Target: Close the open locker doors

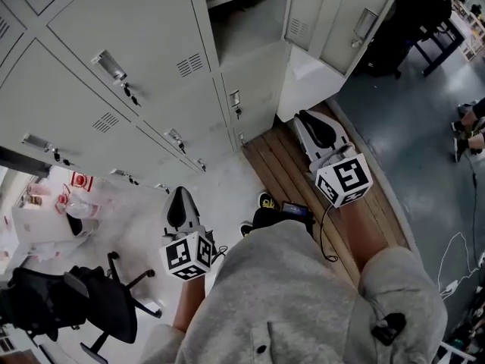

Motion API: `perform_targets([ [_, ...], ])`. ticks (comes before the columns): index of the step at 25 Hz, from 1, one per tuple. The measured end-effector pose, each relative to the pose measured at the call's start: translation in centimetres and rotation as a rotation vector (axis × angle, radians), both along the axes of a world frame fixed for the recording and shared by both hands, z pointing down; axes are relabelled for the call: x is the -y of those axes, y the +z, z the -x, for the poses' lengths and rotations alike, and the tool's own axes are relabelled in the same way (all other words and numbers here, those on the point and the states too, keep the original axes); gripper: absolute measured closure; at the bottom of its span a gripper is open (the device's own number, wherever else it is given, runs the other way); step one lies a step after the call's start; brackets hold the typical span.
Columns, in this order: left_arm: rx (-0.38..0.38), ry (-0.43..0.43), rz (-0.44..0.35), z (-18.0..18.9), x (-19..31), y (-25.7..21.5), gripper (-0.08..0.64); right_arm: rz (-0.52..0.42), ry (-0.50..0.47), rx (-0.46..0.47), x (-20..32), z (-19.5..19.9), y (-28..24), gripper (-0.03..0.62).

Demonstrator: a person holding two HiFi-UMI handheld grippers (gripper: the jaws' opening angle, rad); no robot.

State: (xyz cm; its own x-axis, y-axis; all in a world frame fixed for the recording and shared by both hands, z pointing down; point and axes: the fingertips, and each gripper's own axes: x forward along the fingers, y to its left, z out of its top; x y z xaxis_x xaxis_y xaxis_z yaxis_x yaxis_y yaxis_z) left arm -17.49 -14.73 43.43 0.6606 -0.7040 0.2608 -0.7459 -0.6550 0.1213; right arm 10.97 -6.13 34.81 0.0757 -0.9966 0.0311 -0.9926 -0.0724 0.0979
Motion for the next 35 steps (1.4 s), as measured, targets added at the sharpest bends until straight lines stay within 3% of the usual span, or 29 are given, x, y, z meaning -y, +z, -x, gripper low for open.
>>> perform_targets([
  [6, 0.006, 0.037, 0.003, -2.5, 0.8, -0.1, 0.549, -0.030, 0.092, 0.015, -1.2, -6.0, -2.3, 0.536],
  [16, 0.024, 0.088, 0.019, -9.6, 1.3, -1.0, 0.549, -0.084, 0.265, 0.139, -3.3, -19.2, -3.6, 0.535],
  [22, 0.039, 0.119, 0.007, -14.6, 1.3, -1.4, 0.549, -0.108, 0.264, 0.153, -3.5, -24.7, -4.4, 0.535],
  [26, 0.056, 0.134, -0.008, -16.9, 1.2, -1.6, 0.549, -0.132, 0.204, 0.185, -3.2, -26.8, -4.8, 0.531],
  [30, 0.070, 0.120, -0.028, -18.3, 1.6, -1.9, 0.549, -0.134, 0.144, 0.203, -2.3, -28.4, -4.6, 0.482],
  [35, 0.073, 0.090, -0.028, -19.3, 2.0, -1.6, 0.549, -0.159, 0.117, 0.204, -1.8, -30.4, -5.0, 0.477],
])
